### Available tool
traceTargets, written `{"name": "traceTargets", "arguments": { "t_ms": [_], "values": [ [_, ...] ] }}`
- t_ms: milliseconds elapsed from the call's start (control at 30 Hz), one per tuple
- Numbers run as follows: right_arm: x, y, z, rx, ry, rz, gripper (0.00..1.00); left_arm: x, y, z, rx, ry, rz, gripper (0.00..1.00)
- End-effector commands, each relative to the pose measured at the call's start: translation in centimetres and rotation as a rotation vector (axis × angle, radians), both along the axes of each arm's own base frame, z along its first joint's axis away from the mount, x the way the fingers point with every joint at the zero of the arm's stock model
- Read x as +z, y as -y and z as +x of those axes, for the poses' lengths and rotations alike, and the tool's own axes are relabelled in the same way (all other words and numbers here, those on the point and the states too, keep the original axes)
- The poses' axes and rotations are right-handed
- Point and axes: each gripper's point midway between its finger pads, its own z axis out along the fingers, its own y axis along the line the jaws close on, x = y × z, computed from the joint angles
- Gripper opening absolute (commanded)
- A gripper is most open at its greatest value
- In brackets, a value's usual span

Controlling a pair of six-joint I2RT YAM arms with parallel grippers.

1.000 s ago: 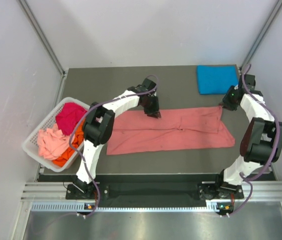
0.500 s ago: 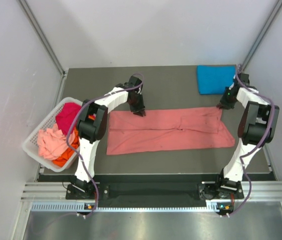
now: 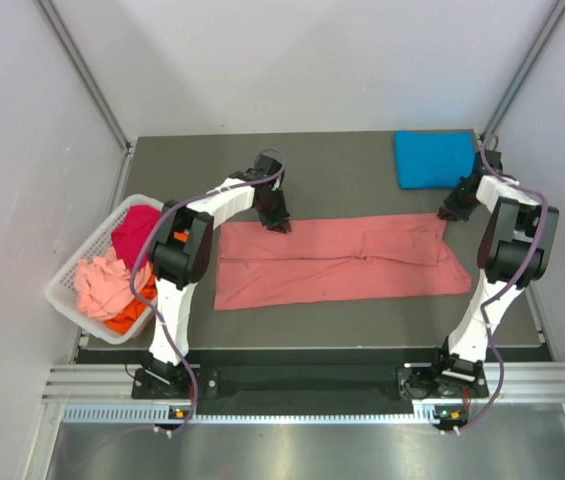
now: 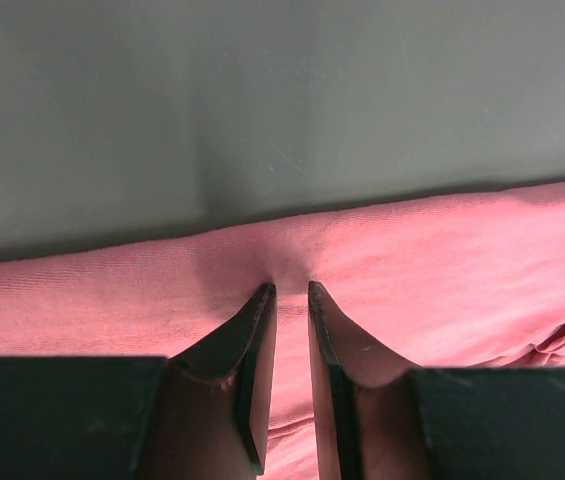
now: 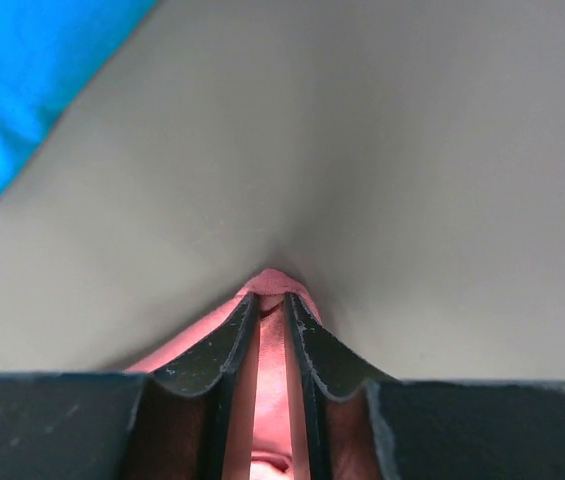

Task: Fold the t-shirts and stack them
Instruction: Fold the tshirt

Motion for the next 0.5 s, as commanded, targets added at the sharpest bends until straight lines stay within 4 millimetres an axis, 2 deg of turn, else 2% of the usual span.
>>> {"name": "traceTargets", "arguments": {
  "t_ms": [0,100,333,467],
  "values": [
    [-2.0,2.7,-1.5,-0.162,-0.066,-0.035,0.17,-4.6,-4.0,-3.2,0.039,-0.135,0.179,0.25],
    [-2.3,3.2,-1.9,-0.252,-0.083,0.015,0.24,-4.5,-4.1,-3.2,0.044,-0.133,0.184,0.25],
    [-3.1,3.5,-2.6,-0.347,-0.154,0.061,0.24,-3.9,-3.9,-2.7,0.058,-0.117,0.169,0.25],
    [-2.9,3.6,-2.6,-0.354,-0.156,0.061,0.06,-3.9,-4.1,-2.7,0.064,-0.114,0.178,0.25]
  ]
}}
